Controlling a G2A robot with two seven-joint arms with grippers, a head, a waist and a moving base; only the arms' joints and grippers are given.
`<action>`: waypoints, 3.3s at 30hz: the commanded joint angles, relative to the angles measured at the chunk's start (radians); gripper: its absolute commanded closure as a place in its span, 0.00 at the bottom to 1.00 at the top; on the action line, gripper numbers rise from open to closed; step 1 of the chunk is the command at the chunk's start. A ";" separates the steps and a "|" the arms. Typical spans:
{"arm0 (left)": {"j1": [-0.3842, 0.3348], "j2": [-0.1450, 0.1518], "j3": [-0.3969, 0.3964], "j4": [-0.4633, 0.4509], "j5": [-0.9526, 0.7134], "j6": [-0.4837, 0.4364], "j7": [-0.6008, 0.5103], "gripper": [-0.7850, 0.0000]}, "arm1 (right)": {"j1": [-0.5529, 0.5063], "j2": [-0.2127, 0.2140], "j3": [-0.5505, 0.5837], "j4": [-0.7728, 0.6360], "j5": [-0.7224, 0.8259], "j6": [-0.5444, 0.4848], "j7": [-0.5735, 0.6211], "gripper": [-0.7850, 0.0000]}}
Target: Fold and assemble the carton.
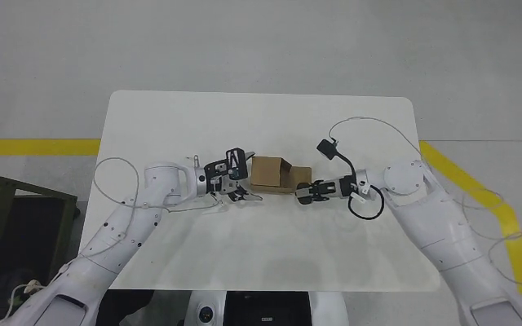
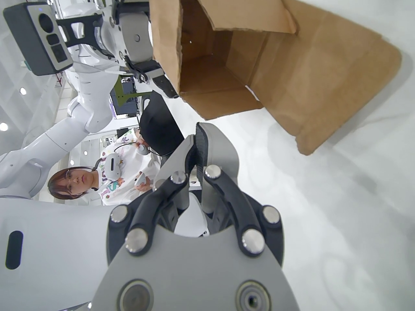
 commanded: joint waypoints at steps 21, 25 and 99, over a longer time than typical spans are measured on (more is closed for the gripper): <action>-0.074 -0.040 0.073 0.089 0.016 -0.037 0.026 0.00 | 0.053 -0.044 -0.086 0.100 -0.001 -0.046 -0.085 1.00; -0.080 -0.043 0.077 0.097 0.021 -0.047 0.030 0.00 | 0.076 -0.055 -0.107 0.122 -0.007 -0.062 -0.086 1.00; -0.045 -0.068 0.040 0.072 -0.038 -0.038 -0.109 0.00 | 0.262 -0.201 -0.232 0.473 0.085 -0.317 -0.054 1.00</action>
